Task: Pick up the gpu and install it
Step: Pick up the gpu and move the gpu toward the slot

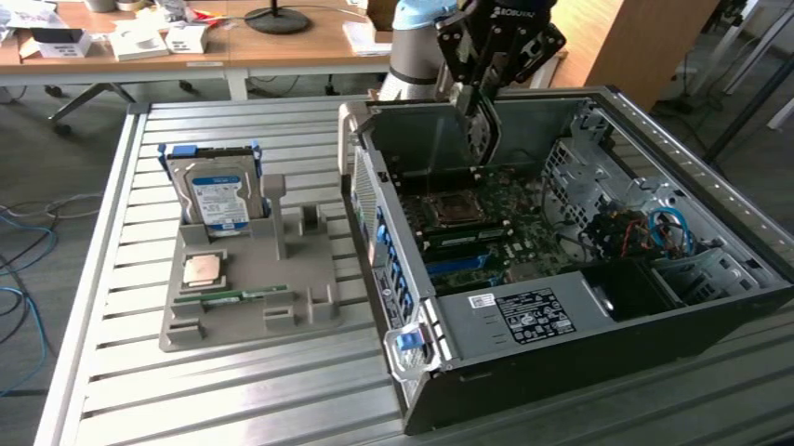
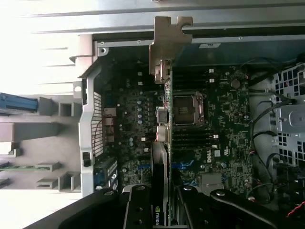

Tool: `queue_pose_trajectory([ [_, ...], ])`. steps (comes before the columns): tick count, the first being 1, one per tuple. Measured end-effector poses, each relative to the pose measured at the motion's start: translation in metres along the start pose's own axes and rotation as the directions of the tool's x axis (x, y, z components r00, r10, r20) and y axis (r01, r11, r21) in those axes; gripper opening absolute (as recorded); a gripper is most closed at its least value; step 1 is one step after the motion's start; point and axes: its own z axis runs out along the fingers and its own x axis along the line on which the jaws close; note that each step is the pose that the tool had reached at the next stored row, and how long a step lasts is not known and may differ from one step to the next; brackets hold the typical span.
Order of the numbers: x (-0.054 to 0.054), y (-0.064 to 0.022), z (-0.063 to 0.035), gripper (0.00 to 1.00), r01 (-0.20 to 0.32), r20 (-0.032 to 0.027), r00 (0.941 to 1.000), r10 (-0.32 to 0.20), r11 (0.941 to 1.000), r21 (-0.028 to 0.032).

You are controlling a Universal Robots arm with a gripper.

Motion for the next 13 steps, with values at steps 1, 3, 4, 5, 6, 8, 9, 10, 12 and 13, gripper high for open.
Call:
queue_pose_trajectory([
  [1,-0.004,0.0003,0.0,0.26,0.0,-0.0003,1.0,0.0,1.0,-0.0009],
  [3,-0.011,0.0008,0.0,0.26,0.0,-0.0009,1.0,0.0,1.0,-0.0028],
  [4,-0.015,0.0011,0.0,0.26,0.0,-0.0013,1.0,0.0,1.0,-0.0038],
  [5,-0.019,0.0014,0.0,0.26,0.0,-0.0017,1.0,0.0,1.0,-0.0047],
  [6,-0.023,0.0017,0.0,0.26,0.0,-0.0022,1.0,0.0,1.0,-0.0054],
  [8,-0.031,0.0023,-0.0001,0.26,0.0,-0.0038,1.0,0.0,1.0,-0.0057],
  [9,-0.034,0.0026,-0.0001,0.26,0.0,-0.0051,1.0,0.0,1.0,-0.0057],
  [10,-0.037,0.0028,-0.0001,0.26,-0.001,-0.007,1.0,0.001,1.0,-0.0056],
  [12,-0.043,0.0032,-0.0001,0.26,-0.001,-0.0124,0.9999,0.001,1.0,-0.0052],
  [13,-0.045,0.0034,-0.0001,0.26,0.0,-0.0143,0.9999,0.0,1.0,-0.005],
])
